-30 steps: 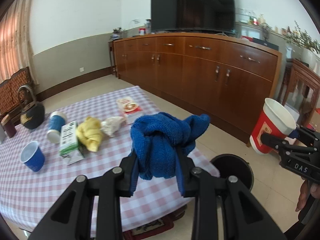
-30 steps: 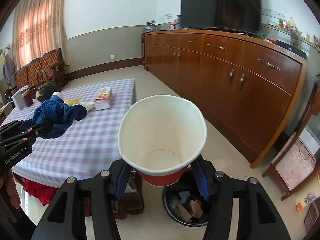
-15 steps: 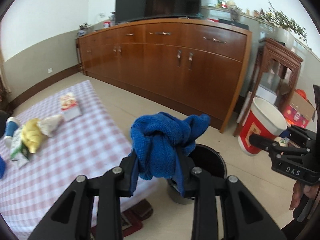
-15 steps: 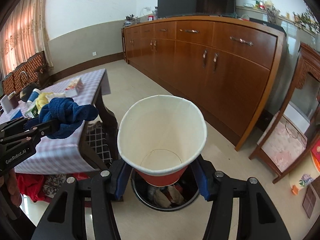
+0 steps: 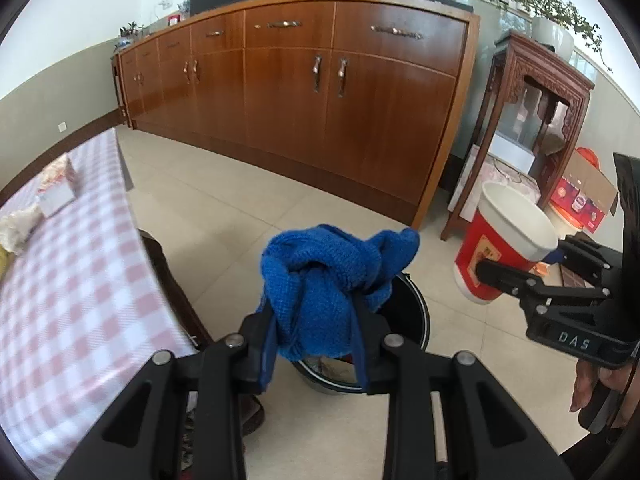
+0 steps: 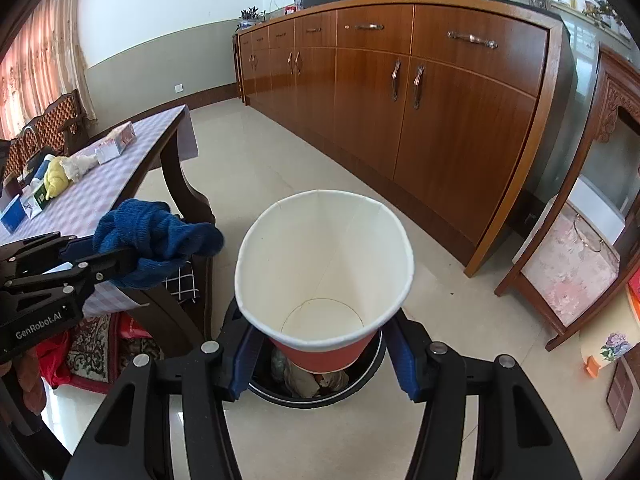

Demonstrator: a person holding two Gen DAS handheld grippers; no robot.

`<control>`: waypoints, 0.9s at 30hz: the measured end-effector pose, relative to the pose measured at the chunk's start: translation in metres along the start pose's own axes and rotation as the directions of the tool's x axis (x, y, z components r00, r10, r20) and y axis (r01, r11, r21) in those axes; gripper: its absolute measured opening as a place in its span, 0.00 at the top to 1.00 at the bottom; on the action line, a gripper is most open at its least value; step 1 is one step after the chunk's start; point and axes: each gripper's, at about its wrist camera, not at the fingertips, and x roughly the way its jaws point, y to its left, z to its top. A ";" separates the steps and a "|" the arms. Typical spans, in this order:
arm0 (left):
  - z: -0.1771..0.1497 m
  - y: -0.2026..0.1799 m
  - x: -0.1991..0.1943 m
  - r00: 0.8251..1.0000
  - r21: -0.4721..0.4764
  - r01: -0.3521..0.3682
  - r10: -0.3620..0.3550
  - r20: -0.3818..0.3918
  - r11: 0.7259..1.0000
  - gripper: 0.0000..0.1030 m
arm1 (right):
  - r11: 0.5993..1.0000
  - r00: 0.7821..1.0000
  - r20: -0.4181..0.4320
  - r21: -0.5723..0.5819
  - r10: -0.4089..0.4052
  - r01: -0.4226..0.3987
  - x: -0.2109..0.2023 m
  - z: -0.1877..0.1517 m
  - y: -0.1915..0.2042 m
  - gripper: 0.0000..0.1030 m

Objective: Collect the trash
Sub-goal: 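Carry the blue towel and paper cup over the black bucket, then open both tools to drop the towel and cup into the bucket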

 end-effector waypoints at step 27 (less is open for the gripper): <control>-0.050 0.000 0.134 0.960 -0.012 0.035 -0.037 -0.276 0.999 0.31 | 0.947 0.968 -0.248 -0.306 0.024 -0.102 0.137 -0.066 -0.010 0.00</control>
